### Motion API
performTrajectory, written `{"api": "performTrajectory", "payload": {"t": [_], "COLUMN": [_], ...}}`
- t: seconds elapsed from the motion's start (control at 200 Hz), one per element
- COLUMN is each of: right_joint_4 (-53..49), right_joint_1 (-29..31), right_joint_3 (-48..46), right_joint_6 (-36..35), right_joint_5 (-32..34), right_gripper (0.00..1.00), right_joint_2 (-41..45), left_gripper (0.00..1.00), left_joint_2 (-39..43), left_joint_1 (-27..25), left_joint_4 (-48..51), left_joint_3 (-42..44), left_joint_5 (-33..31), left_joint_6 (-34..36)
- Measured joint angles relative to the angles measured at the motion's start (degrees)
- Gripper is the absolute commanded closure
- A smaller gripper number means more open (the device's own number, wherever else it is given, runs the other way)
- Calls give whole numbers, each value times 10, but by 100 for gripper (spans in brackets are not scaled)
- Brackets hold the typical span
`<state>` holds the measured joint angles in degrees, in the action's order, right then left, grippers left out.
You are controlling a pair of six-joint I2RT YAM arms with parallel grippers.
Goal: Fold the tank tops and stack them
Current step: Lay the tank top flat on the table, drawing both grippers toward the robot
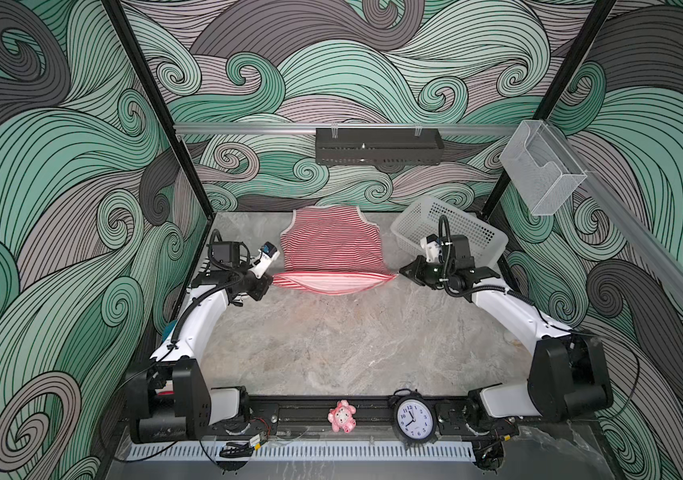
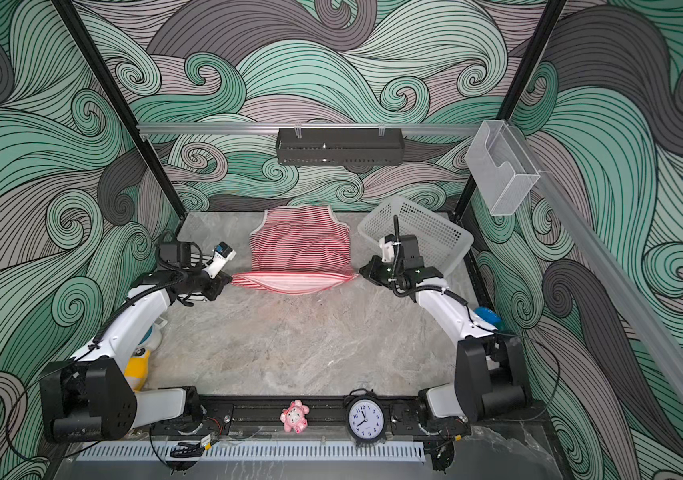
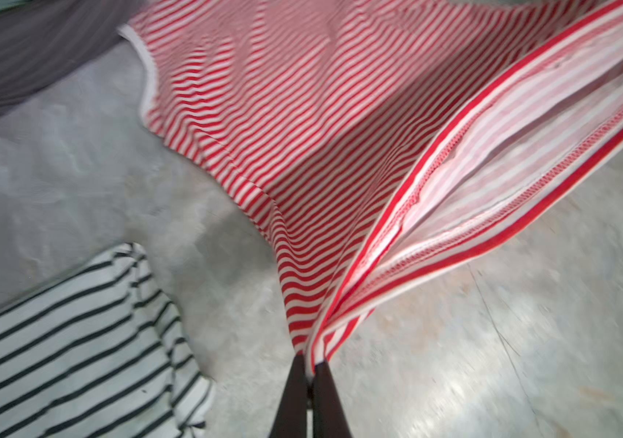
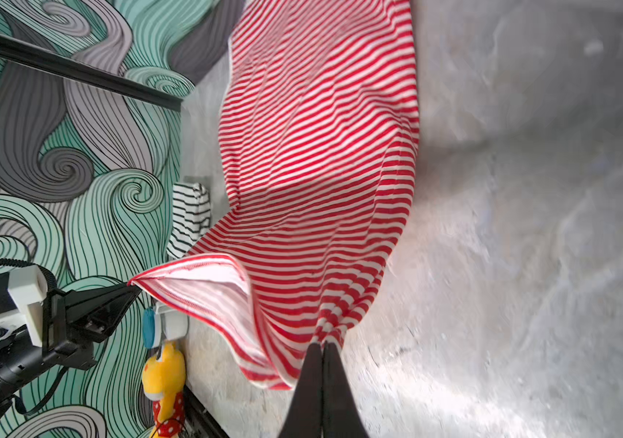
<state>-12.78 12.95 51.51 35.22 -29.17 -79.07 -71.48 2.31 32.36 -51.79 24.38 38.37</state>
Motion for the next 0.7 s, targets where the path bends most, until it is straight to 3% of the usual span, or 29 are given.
{"api": "performTrajectory", "payload": {"t": [0.16, 0.306, 0.701], "right_joint_4": [27, 20, -134], "right_joint_1": [0, 0, 0], "right_joint_3": [-76, -139, -162], "right_joint_6": [4, 4, -17], "right_joint_5": [-3, -2, 54], "right_gripper": [100, 100, 100], "right_joint_2": [49, 79, 215], "left_gripper": [100, 100, 98], "left_joint_2": [27, 25, 27], "left_joint_1": [-31, -82, -191], "left_joint_4": [70, 119, 229], "left_joint_3": [30, 82, 108], "left_joint_5": [7, -25, -96], "left_joint_6": [89, 147, 200]}}
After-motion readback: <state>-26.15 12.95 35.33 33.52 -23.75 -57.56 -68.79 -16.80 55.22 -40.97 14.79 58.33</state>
